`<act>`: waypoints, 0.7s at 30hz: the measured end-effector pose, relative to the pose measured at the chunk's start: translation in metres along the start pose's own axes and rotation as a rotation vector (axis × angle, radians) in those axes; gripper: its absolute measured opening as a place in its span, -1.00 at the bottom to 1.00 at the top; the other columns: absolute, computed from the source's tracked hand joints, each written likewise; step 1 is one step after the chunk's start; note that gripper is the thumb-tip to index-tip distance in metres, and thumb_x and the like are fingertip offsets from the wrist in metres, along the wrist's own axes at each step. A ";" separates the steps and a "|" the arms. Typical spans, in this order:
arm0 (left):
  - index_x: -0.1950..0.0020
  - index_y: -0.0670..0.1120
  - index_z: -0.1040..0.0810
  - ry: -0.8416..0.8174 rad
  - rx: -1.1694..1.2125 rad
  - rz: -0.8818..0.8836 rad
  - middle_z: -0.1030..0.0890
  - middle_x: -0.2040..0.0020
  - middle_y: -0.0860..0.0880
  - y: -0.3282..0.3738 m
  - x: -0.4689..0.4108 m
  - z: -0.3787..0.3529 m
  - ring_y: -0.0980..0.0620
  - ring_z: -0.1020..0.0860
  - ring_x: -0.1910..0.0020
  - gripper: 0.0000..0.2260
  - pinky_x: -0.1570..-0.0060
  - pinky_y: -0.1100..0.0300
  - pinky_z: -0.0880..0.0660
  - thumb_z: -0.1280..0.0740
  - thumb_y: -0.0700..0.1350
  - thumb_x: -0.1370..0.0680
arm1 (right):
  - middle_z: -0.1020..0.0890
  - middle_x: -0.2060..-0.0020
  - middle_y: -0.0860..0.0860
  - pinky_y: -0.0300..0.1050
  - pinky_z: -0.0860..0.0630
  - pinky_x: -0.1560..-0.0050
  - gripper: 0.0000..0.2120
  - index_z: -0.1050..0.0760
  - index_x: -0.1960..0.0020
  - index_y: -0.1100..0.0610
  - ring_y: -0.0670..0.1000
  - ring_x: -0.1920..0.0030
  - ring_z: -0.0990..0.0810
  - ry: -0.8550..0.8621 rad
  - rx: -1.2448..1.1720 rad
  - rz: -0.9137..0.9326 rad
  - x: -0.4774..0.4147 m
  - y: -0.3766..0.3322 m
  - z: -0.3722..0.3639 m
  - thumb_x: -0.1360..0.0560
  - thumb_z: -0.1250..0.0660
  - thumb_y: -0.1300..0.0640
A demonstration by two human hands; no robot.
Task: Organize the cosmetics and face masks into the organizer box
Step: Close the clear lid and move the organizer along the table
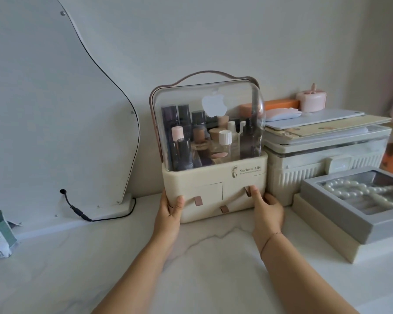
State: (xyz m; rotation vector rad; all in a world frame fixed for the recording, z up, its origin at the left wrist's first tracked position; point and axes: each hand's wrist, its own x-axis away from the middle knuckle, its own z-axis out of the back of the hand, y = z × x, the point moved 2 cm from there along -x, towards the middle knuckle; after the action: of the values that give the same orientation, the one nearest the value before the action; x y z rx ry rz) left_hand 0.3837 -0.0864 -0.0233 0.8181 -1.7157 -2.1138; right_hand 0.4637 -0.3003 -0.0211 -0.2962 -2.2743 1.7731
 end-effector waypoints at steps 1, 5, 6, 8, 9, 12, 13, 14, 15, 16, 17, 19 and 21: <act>-0.41 0.00 -0.35 -0.001 0.003 -0.001 -0.58 -0.22 0.02 0.000 0.000 0.000 0.06 -0.53 -0.15 -0.55 -0.03 0.21 -0.37 -0.27 0.08 -0.54 | -0.61 -0.16 0.09 -0.07 -0.42 -0.24 -0.51 -0.55 -0.18 0.19 0.06 -0.21 -0.53 -0.020 -0.012 0.005 0.000 0.000 0.000 -0.40 -0.40 -0.12; -0.40 0.03 -0.36 0.000 0.002 -0.007 -0.58 -0.21 0.06 0.001 0.002 0.000 0.12 -0.52 -0.13 -0.48 0.01 0.27 -0.38 -0.26 0.17 -0.48 | -0.60 -0.13 0.05 -0.19 -0.37 -0.16 -0.58 -0.57 -0.15 0.20 0.00 -0.17 -0.53 -0.091 -0.037 0.039 0.003 -0.001 -0.001 -0.46 -0.33 -0.09; -0.40 0.04 -0.36 0.000 -0.002 -0.009 -0.58 -0.21 0.08 0.001 0.002 0.001 0.14 -0.52 -0.12 -0.47 0.02 0.29 -0.38 -0.26 0.18 -0.47 | -0.59 -0.11 0.04 -0.19 -0.36 -0.15 -0.58 -0.56 -0.16 0.20 -0.01 -0.14 -0.52 -0.105 -0.037 0.046 0.004 -0.001 -0.002 -0.47 -0.31 -0.10; -0.40 0.05 -0.37 0.000 -0.011 -0.012 -0.58 -0.20 0.09 0.001 0.003 0.002 0.13 -0.53 -0.13 -0.48 0.03 0.30 -0.38 -0.26 0.18 -0.47 | -0.57 -0.12 0.05 -0.13 -0.37 -0.20 -0.56 -0.54 -0.19 0.20 0.02 -0.17 -0.51 -0.111 -0.021 0.058 0.004 -0.001 -0.003 -0.49 -0.28 -0.10; -0.40 0.05 -0.36 -0.002 -0.023 -0.015 -0.58 -0.20 0.08 0.001 0.003 0.002 0.12 -0.53 -0.14 -0.50 0.05 0.34 -0.39 -0.27 0.16 -0.49 | -0.58 -0.15 0.06 -0.11 -0.36 -0.25 -0.58 -0.55 -0.17 0.19 0.03 -0.21 -0.50 -0.106 -0.009 0.072 0.004 -0.001 -0.003 -0.50 -0.26 -0.10; -0.42 0.03 -0.32 -0.002 -0.067 -0.016 -0.57 -0.19 0.08 0.002 0.005 0.002 0.14 -0.53 -0.07 -0.54 0.20 0.56 -0.37 -0.29 0.07 -0.54 | -0.57 -0.20 0.07 -0.07 -0.33 -0.35 -0.57 -0.54 -0.19 0.19 0.03 -0.27 -0.47 -0.106 0.034 0.096 0.006 -0.001 -0.003 -0.52 -0.21 -0.10; -0.43 0.03 -0.31 -0.001 -0.070 -0.019 -0.57 -0.18 0.07 0.003 0.007 0.001 0.17 -0.53 -0.03 -0.53 0.23 0.59 -0.36 -0.30 0.05 -0.55 | -0.56 -0.20 0.08 -0.06 -0.33 -0.36 -0.57 -0.53 -0.21 0.19 0.04 -0.28 -0.46 -0.112 0.045 0.101 0.007 -0.001 -0.003 -0.52 -0.19 -0.10; -0.43 0.02 -0.29 -0.002 -0.075 -0.029 -0.57 -0.17 0.07 0.005 0.009 0.000 0.24 -0.53 0.02 -0.53 0.26 0.60 -0.35 -0.31 0.03 -0.55 | -0.57 -0.19 0.08 -0.05 -0.33 -0.36 -0.58 -0.54 -0.19 0.18 0.04 -0.27 -0.47 -0.116 0.053 0.114 0.008 -0.002 -0.003 -0.53 -0.17 -0.09; -0.42 0.02 -0.28 -0.006 -0.084 -0.040 -0.57 -0.15 0.08 0.008 0.012 0.000 0.35 -0.52 0.05 -0.53 0.27 0.61 -0.35 -0.32 0.00 -0.55 | -0.58 -0.17 0.08 -0.06 -0.33 -0.36 -0.60 -0.55 -0.17 0.17 0.05 -0.26 -0.47 -0.119 0.064 0.129 0.009 -0.002 -0.003 -0.54 -0.16 -0.08; -0.42 0.03 -0.27 -0.012 -0.089 -0.052 -0.57 -0.14 0.10 0.010 0.014 -0.001 0.43 -0.51 0.09 -0.52 0.27 0.60 -0.35 -0.33 -0.02 -0.54 | -0.57 -0.18 0.09 -0.06 -0.33 -0.36 -0.61 -0.54 -0.16 0.16 0.05 -0.26 -0.47 -0.123 0.082 0.141 0.011 -0.003 -0.002 -0.55 -0.15 -0.08; -0.40 0.05 -0.26 -0.018 -0.088 -0.064 -0.56 -0.13 0.11 0.011 0.016 -0.002 0.48 -0.51 0.11 -0.52 0.26 0.60 -0.36 -0.35 -0.05 -0.54 | -0.56 -0.19 0.10 -0.05 -0.32 -0.36 -0.61 -0.53 -0.18 0.16 0.05 -0.27 -0.46 -0.131 0.101 0.149 0.013 -0.004 -0.001 -0.55 -0.15 -0.08; -0.38 0.06 -0.23 -0.026 -0.096 -0.084 -0.55 -0.14 0.11 0.013 0.020 -0.003 0.50 -0.51 0.08 -0.51 0.20 0.58 -0.37 -0.37 -0.09 -0.53 | -0.52 -0.23 0.12 0.00 -0.30 -0.39 -0.59 -0.49 -0.23 0.16 0.07 -0.29 -0.43 -0.147 0.127 0.156 0.016 -0.005 -0.001 -0.55 -0.16 -0.10; -0.45 0.01 -0.16 -0.047 -0.132 -0.090 -0.52 -0.23 0.07 0.014 0.024 -0.003 0.33 -0.51 -0.09 -0.42 -0.01 0.42 -0.41 -0.37 -0.08 -0.52 | -0.47 -0.27 0.13 0.02 -0.29 -0.39 -0.53 -0.42 -0.28 0.20 0.09 -0.31 -0.40 -0.140 0.143 0.165 0.020 -0.005 -0.001 -0.53 -0.21 -0.12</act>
State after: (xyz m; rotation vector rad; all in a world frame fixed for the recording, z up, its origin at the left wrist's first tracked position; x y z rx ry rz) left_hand 0.3648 -0.1057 -0.0157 0.8280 -1.5685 -2.2955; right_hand 0.4450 -0.2944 -0.0145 -0.3519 -2.2573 2.0896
